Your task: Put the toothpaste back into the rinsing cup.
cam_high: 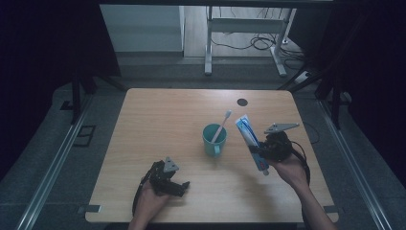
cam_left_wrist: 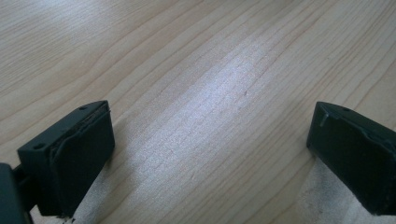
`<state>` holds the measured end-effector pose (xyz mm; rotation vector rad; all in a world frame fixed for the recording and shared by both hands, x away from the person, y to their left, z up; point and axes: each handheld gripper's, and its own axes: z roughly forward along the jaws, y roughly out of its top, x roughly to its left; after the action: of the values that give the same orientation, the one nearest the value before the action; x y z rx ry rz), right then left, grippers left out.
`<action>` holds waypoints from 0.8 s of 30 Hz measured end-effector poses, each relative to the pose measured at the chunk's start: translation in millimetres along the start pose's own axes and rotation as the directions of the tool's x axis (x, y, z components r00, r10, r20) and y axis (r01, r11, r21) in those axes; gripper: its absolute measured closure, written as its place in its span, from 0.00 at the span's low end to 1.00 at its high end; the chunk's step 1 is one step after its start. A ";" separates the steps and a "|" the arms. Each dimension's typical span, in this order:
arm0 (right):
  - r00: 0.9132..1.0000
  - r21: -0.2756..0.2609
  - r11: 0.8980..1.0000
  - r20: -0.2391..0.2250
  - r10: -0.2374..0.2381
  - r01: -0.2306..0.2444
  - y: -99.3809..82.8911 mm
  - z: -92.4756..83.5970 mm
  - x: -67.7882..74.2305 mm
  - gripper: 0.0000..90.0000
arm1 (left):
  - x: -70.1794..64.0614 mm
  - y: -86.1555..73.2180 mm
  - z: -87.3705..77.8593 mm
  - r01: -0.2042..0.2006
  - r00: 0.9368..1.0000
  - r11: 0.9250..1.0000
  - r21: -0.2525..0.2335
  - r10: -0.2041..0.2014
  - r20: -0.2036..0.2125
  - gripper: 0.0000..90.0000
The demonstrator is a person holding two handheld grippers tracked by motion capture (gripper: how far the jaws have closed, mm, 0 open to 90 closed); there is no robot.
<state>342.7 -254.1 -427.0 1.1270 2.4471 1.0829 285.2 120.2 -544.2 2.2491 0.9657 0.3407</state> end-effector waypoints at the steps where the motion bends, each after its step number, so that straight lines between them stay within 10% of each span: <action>1: 1.000 -0.006 1.000 -0.001 -0.001 0.001 1.5 -0.1 0.6 0.78 | 0.1 0.0 0.0 -0.001 1.000 1.000 0.001 0.001 0.000 0.01; 24: 1.000 -0.110 0.994 -0.012 -0.026 0.025 40.2 1.0 14.9 0.78 | 0.1 -0.1 0.2 -0.001 1.000 1.000 -0.001 0.001 0.000 0.01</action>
<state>355.5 -225.4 -397.8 1.0553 2.3724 1.2051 285.3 120.2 -544.4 2.2485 0.9644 0.3421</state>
